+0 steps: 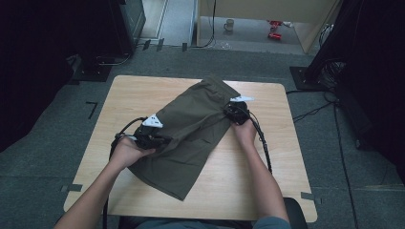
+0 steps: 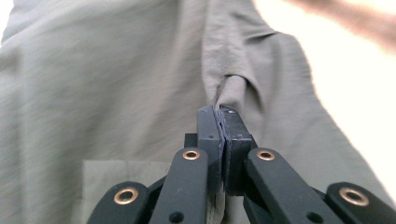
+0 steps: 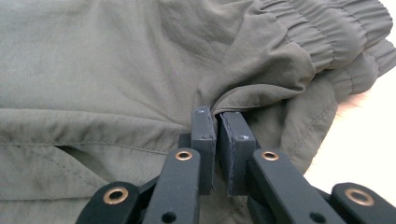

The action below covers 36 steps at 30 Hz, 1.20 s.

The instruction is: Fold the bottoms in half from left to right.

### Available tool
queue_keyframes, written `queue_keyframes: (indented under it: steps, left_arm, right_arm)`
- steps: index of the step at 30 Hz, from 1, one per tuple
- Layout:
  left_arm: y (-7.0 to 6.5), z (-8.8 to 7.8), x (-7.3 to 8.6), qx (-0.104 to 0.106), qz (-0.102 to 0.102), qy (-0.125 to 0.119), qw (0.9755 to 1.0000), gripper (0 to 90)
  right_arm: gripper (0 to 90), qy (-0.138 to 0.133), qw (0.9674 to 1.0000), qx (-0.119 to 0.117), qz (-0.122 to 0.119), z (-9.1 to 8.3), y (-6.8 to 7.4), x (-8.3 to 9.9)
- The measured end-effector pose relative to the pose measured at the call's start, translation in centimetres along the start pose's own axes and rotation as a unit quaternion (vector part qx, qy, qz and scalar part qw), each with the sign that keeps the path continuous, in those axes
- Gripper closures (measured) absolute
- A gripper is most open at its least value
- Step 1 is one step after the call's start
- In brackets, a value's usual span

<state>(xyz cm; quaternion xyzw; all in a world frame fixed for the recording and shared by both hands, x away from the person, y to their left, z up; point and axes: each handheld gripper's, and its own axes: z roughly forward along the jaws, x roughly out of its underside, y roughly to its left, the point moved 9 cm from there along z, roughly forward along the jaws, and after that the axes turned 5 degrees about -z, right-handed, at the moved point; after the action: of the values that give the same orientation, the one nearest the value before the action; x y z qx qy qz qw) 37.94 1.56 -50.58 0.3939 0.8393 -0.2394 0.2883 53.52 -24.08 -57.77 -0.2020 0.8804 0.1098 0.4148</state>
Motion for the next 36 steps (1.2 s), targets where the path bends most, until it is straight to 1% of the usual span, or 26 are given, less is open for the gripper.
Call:
queue_keyframes:
  steps: [2, 4, 6, 9, 11, 16, 18, 20, 22, 23, 25, 27, 31, 36]
  left_arm:
    - [-1.4, -0.1, -0.3, 0.013, 0.011, -0.002, 0.9999, 89.2]
    - [-2.8, -0.1, -0.5, 0.022, 0.020, 0.000, 0.9996, 89.2]
    - [-4.0, 0.1, -0.7, 0.032, 0.028, -0.001, 0.9991, 89.2]
    - [-5.8, 0.6, -0.9, 0.046, 0.036, 0.001, 0.9983, 89.2]
    - [-6.8, 1.0, -1.0, 0.051, 0.043, 0.007, 0.9978, 89.2]
    - [-8.6, 2.3, -0.6, 0.065, 0.049, 0.018, 0.9966, 88.8]
    - [-9.2, 2.9, -0.3, 0.070, 0.055, 0.022, 0.9958, 88.3]
    - [-9.6, 3.4, 0.0, 0.075, 0.058, 0.027, 0.9952, 84.2]
    - [-9.9, 3.5, 0.0, 0.087, 0.056, 0.024, 0.9944, 80.3]
    - [-10.0, 3.4, -0.1, 0.088, 0.055, 0.020, 0.9944, 77.2]
    - [-9.9, 2.9, -0.3, 0.089, 0.054, 0.011, 0.9945, 76.2]
    - [-9.3, 2.3, -0.6, 0.084, 0.053, 0.001, 0.9950, 75.7]
    - [-7.5, 1.2, -1.1, 0.068, 0.039, -0.013, 0.9968, 79.0]
    - [-4.9, 0.5, -1.2, 0.041, 0.035, -0.023, 0.9983, 85.3]
  right_arm:
    - [84.7, 0.000, 0.9999, 0.007, -0.008, 0.0, 0.1, 0.0]
    - [84.7, 0.000, 0.9998, 0.012, -0.016, 0.0, 0.2, 0.0]
    - [84.7, 0.000, 0.9998, 0.012, -0.015, 0.0, 0.2, 0.0]
    - [84.7, 0.000, 0.9999, 0.010, -0.013, 0.0, 0.1, 0.0]
    - [84.7, -0.001, 0.9999, 0.010, -0.013, 0.0, 0.1, 0.0]
    - [84.7, -0.001, 0.9999, 0.010, -0.014, 0.0, 0.1, 0.0]
    - [84.7, -0.001, 0.9998, 0.011, -0.014, 0.0, 0.2, 0.0]
    - [84.7, -0.001, 0.9998, 0.012, -0.015, 0.0, 0.2, 0.0]
    - [84.7, -0.001, 0.9998, 0.013, -0.017, 0.0, 0.2, 0.0]
    - [84.7, -0.001, 0.9998, 0.013, -0.018, 0.0, 0.2, 0.0]
    - [84.7, -0.001, 0.9998, 0.014, -0.017, 0.0, 0.2, 0.0]
    - [84.7, -0.001, 0.9997, 0.013, -0.018, 0.0, 0.2, 0.0]
    - [84.7, -0.001, 0.9997, 0.014, -0.019, 0.0, 0.2, 0.0]
    - [84.7, -0.001, 0.9997, 0.016, -0.020, 0.0, 0.2, 0.0]
